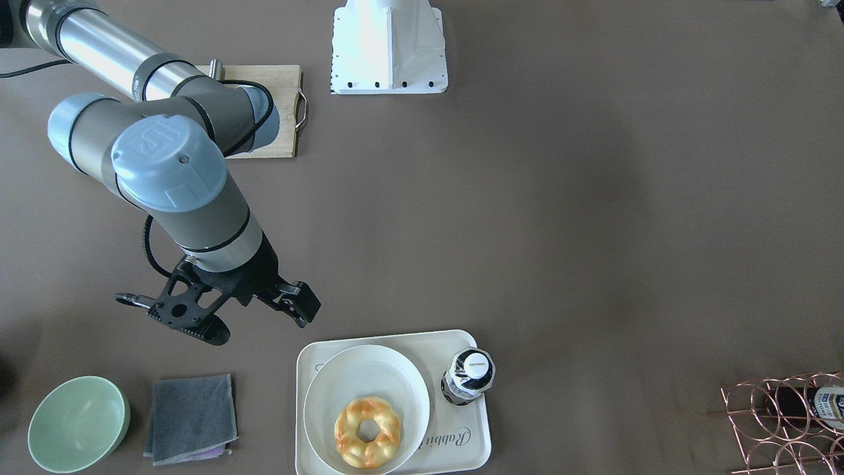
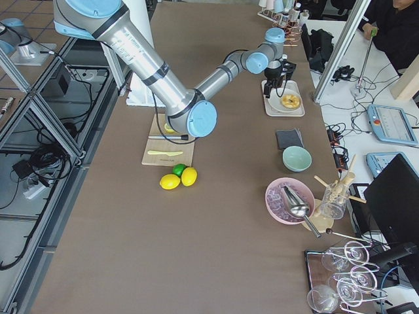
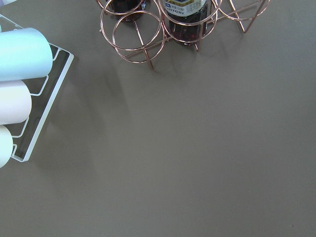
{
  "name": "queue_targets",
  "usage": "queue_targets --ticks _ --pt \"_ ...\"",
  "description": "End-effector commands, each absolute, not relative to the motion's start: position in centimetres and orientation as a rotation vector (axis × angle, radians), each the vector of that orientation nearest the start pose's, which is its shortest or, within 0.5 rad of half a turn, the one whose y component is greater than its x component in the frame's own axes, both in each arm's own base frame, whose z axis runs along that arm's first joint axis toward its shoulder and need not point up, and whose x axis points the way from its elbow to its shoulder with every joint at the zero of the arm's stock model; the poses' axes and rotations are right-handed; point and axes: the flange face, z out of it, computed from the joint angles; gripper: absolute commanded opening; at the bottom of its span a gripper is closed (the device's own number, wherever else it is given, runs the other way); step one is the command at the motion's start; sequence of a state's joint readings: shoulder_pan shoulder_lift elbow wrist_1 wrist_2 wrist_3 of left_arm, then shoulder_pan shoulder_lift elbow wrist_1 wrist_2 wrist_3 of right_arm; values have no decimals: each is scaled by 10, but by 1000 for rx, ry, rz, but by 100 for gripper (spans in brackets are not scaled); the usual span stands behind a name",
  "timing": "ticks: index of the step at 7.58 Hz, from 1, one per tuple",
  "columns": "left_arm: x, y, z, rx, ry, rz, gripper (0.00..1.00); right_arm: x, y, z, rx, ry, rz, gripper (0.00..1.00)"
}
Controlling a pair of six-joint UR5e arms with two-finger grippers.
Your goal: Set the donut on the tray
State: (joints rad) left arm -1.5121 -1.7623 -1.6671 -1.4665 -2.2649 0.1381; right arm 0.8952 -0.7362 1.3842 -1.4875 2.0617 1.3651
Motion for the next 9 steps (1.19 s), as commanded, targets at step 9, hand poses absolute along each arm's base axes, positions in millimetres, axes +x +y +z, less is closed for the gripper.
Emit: queue_targets --ticks 9 --pt "-70 -569 542 211 681 239 98 37 -514 575 92 -532 -266 100"
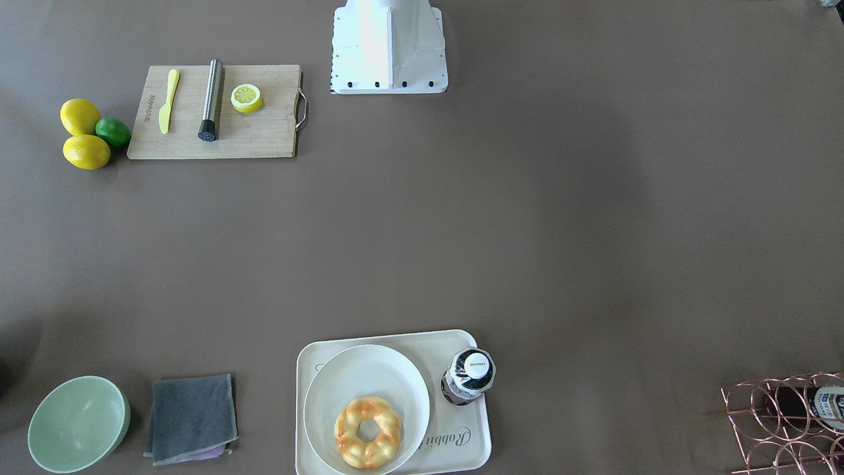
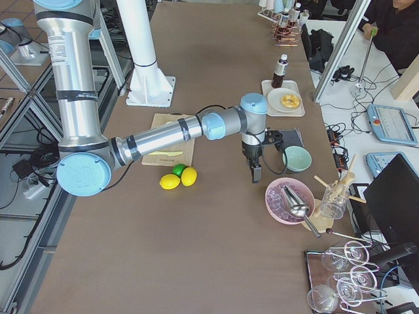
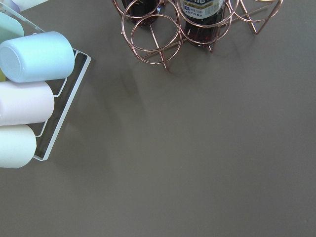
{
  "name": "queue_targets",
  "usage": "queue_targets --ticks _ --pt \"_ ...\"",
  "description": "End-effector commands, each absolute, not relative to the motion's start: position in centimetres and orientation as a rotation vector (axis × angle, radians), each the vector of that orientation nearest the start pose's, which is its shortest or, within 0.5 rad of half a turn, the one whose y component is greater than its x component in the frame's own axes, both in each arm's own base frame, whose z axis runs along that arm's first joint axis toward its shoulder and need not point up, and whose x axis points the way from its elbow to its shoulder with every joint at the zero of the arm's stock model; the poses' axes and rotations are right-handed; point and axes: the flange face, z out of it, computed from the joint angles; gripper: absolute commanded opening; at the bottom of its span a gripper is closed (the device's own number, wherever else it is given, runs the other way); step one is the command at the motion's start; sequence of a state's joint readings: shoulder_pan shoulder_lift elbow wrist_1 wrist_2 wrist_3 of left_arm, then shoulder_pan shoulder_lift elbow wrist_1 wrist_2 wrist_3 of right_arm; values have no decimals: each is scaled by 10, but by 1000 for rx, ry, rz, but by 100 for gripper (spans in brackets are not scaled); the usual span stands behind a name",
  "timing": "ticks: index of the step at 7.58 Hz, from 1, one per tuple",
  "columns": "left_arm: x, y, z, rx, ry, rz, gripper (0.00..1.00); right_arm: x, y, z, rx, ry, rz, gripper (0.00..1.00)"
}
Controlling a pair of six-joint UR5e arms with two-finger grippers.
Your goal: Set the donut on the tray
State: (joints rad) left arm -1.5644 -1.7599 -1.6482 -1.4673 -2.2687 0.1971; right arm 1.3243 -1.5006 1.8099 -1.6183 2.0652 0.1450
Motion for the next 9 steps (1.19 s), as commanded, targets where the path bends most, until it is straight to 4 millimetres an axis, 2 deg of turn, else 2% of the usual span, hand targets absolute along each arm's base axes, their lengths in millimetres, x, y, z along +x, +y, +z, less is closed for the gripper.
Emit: queue_targets --ticks 1,2,4,5,6,7,8,9 --pt "-76 -566 553 205 678 242 98 64 -506 596 76 -596 -275 100" --pt "-86 -552 572 201 674 281 98 83 -493 618 53 -625 -247 100" --pt "-93 -532 597 162 669 243 98 93 -476 646 18 -646 -235 100" --pt "-102 -530 597 161 673 205 98 99 -463 655 12 -678 -224 100" --pt "-100 -538 589 133 682 118 98 105 -444 669 4 -716 -200 100" --pt "-90 -540 592 95 689 43 98 108 -436 672 9 -736 -204 100" --pt "-88 -536 591 96 691 48 98 108 -433 676 3 -750 -194 100" --pt "-87 -525 603 80 699 45 98 109 -433 676 5 -751 -192 100"
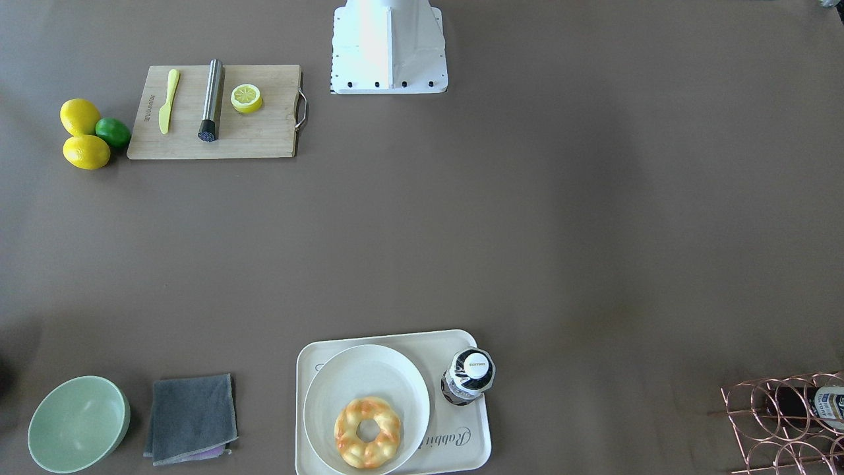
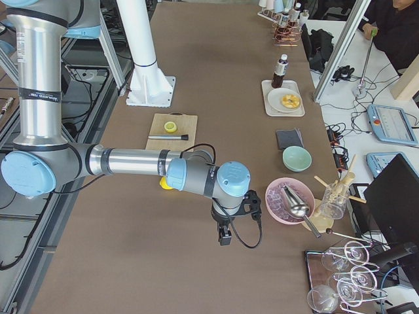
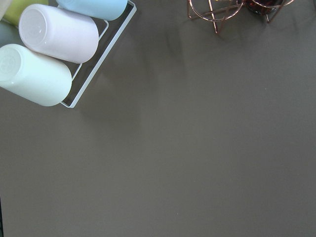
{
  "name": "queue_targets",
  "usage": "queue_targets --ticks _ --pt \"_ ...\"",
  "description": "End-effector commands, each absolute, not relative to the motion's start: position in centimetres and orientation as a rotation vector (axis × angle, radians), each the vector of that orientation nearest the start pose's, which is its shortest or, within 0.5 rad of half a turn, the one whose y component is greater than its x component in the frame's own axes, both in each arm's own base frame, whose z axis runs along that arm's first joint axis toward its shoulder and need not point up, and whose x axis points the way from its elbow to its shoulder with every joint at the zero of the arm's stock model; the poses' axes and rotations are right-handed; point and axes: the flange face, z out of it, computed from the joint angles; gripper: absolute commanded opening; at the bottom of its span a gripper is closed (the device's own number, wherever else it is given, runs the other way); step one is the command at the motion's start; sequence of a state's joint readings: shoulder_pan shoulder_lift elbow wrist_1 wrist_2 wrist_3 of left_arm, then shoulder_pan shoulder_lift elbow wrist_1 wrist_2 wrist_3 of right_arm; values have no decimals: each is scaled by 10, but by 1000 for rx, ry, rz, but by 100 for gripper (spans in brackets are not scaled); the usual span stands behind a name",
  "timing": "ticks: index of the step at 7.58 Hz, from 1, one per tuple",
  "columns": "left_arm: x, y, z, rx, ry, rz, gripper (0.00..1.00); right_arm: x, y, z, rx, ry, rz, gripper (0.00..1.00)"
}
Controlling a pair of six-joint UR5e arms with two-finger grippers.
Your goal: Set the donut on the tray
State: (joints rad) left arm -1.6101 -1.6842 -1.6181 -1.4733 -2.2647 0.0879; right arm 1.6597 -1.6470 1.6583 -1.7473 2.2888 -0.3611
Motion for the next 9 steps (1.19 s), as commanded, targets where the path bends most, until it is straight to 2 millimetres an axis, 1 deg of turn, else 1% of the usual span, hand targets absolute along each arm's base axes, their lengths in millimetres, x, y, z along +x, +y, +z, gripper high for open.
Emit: queue_targets --ticks 1,2,4,5,6,9 --pt "-86 -525 608 99 708 52 98 112 -433 675 7 -751 -182 100" --pt "-87 -523 613 92 708 42 98 112 -433 674 6 -750 -177 100" --pt "-87 -524 611 113 707 55 98 112 -436 673 9 -748 -177 100" --pt "-87 -526 611 158 702 72 98 112 -437 672 10 -746 -178 100" --pt "-86 -519 620 166 702 75 98 112 -438 672 9 -748 -176 100" --pt "-86 -520 621 162 701 67 98 112 -440 670 6 -748 -166 100"
